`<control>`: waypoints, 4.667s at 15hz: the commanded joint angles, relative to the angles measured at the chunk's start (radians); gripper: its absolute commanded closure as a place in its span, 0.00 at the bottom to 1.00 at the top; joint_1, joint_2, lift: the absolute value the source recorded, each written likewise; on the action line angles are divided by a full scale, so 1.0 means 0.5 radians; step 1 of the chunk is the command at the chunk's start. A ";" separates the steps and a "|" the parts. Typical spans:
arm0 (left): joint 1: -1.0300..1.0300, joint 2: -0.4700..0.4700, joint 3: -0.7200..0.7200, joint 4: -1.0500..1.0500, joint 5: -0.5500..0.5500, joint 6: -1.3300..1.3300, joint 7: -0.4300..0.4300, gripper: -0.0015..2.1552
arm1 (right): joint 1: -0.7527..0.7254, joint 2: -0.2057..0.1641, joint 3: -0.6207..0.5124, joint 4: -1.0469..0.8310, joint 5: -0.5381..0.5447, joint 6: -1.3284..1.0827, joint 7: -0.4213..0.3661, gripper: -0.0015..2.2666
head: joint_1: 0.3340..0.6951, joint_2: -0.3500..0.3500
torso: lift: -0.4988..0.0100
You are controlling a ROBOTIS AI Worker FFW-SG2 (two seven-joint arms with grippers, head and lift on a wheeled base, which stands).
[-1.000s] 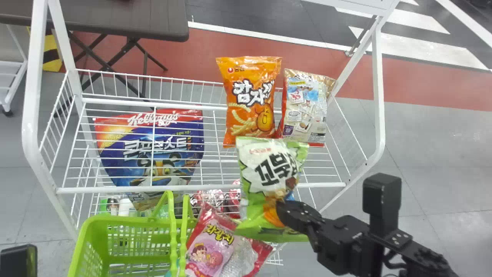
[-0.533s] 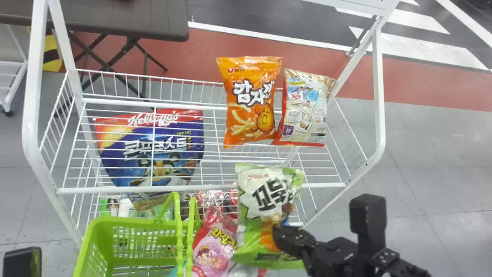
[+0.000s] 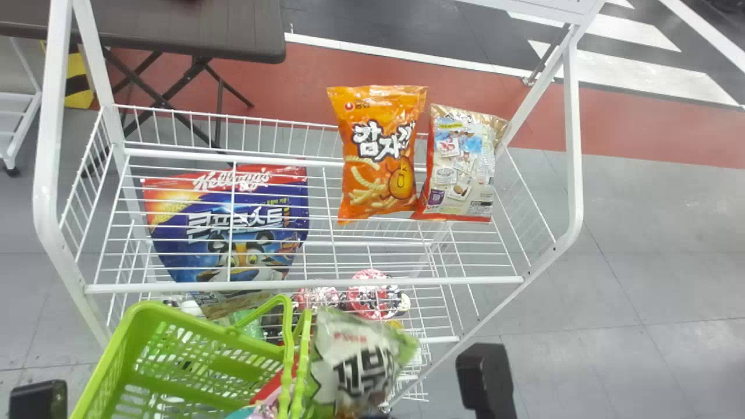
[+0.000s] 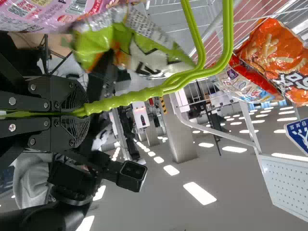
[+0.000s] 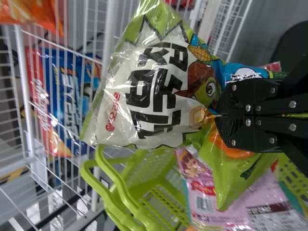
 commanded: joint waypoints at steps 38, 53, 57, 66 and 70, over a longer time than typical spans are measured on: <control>-0.006 0.002 -0.124 -0.052 -0.064 -0.003 0.089 0.51 | -0.510 0.161 -0.286 0.463 -0.279 -0.916 -0.245 0.02 | 1.00 0.00 | 0.98; -0.101 0.052 -0.108 0.031 -0.030 0.046 0.080 0.51 | -1.798 0.161 0.036 1.871 0.003 -1.241 -0.736 0.97 | 1.00 0.02 | 0.98; -0.110 0.052 -0.102 0.025 -0.030 0.070 0.086 0.51 | -1.629 0.158 0.015 1.617 -0.052 -1.235 -0.669 0.99 | 1.00 0.02 | 0.98; -0.107 0.048 -0.044 0.010 -0.027 0.070 0.086 0.51 | -1.025 0.149 -0.356 0.288 -0.556 -0.088 -0.414 0.99 | 1.00 0.01 | 0.98; -0.107 0.042 -0.019 0.013 -0.027 0.064 0.083 0.51 | -0.651 0.192 -0.783 -0.074 -1.019 0.507 -0.252 0.99 | 1.00 0.00 | 0.98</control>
